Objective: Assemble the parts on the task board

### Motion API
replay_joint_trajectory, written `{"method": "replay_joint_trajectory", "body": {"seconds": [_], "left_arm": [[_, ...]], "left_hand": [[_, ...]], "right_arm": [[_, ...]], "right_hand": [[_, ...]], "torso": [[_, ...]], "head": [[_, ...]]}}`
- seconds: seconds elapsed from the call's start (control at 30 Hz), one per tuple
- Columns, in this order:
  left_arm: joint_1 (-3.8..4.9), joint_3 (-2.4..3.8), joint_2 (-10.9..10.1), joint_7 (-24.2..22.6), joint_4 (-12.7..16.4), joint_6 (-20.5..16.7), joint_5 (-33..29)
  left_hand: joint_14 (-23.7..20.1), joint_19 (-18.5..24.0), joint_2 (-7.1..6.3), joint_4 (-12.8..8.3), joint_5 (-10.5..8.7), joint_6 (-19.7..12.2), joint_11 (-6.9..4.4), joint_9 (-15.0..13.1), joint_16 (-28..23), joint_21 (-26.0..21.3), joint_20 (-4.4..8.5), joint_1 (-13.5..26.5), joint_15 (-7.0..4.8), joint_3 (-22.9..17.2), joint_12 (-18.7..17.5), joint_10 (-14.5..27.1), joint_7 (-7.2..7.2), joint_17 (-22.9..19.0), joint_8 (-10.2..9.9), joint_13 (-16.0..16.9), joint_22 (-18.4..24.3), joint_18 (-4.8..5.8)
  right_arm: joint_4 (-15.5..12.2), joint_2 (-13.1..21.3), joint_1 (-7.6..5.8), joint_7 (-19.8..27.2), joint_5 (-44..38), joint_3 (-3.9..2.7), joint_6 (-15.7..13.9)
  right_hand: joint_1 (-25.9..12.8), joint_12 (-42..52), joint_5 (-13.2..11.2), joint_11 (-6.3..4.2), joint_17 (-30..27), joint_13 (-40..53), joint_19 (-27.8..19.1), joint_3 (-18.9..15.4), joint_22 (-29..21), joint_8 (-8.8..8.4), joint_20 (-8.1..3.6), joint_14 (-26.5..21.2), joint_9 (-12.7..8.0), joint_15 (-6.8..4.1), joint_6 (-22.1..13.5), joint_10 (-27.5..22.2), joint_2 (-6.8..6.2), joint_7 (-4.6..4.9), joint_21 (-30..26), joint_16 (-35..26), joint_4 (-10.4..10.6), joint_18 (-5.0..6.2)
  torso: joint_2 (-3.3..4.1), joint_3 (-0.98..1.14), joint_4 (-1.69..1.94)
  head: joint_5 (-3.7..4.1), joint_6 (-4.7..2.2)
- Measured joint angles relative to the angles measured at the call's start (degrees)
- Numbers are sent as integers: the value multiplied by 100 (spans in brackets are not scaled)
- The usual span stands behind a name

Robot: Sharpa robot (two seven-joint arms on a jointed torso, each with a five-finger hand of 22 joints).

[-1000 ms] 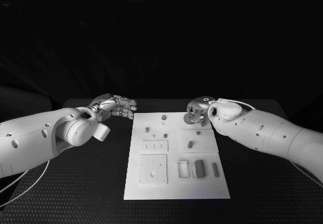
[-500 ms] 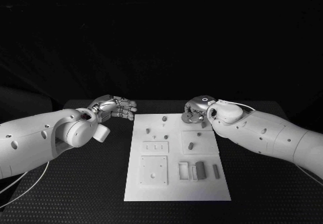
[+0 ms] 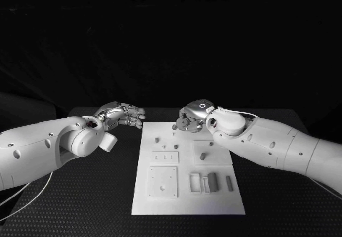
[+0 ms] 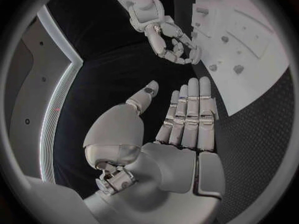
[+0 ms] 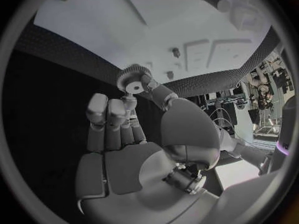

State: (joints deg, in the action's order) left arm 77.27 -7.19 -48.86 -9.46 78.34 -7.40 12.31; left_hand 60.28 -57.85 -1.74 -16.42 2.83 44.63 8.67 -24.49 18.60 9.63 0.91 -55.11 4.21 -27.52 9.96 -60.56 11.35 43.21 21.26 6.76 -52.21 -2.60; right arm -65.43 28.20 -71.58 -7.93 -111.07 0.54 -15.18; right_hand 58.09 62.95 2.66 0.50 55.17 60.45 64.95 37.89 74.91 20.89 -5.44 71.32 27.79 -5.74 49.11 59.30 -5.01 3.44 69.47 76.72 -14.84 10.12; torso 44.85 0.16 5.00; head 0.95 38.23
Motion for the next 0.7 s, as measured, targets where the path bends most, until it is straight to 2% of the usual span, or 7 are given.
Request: {"method": "replay_joint_trajectory", "body": {"seconds": [0.2,0.37,0.57,0.7], "left_arm": [[0,0,22,-3,-7,-3,0],[0,-1,35,-5,-7,-4,0],[0,-1,49,-5,-6,-4,0],[0,-1,50,-6,-6,-4,0]], "left_hand": [[0,0,0,0,0,0,0,0,-1,0,0,0,0,0,0,0,0,0,0,0,0,6],[0,0,0,0,0,0,0,0,-1,0,0,0,0,0,0,0,0,-1,0,0,0,12],[0,0,0,0,0,0,0,0,-1,0,0,0,0,0,0,0,0,5,0,0,0,18],[0,0,0,0,0,0,0,0,-1,0,0,0,0,0,0,0,0,5,0,0,0,40]], "right_arm": [[-95,-189,0,-77,-201,48,-76],[-80,-391,2,-149,-351,173,-110],[70,-529,70,-190,-462,237,-109],[179,-571,123,-206,-516,332,-107]], "right_hand": [[-23,0,0,0,0,-7,28,4,0,5,-9,2,1,-2,31,1,-23,-12,0,0,9,0],[-1,0,0,-20,0,-16,28,6,0,8,-8,2,2,-2,44,20,-47,-12,0,0,37,0],[8,0,-1,-20,-6,-26,39,6,0,12,-17,2,2,-2,50,20,-84,-16,0,0,37,0],[7,0,-1,-20,-5,-26,48,6,0,13,-26,2,3,-2,52,20,-85,-16,0,0,37,0]], "torso": [[4,1,9],[10,-3,19],[20,-3,30],[22,-5,33]], "head": [[-8,-27],[-16,-46],[-13,-50],[-10,-39]]}}
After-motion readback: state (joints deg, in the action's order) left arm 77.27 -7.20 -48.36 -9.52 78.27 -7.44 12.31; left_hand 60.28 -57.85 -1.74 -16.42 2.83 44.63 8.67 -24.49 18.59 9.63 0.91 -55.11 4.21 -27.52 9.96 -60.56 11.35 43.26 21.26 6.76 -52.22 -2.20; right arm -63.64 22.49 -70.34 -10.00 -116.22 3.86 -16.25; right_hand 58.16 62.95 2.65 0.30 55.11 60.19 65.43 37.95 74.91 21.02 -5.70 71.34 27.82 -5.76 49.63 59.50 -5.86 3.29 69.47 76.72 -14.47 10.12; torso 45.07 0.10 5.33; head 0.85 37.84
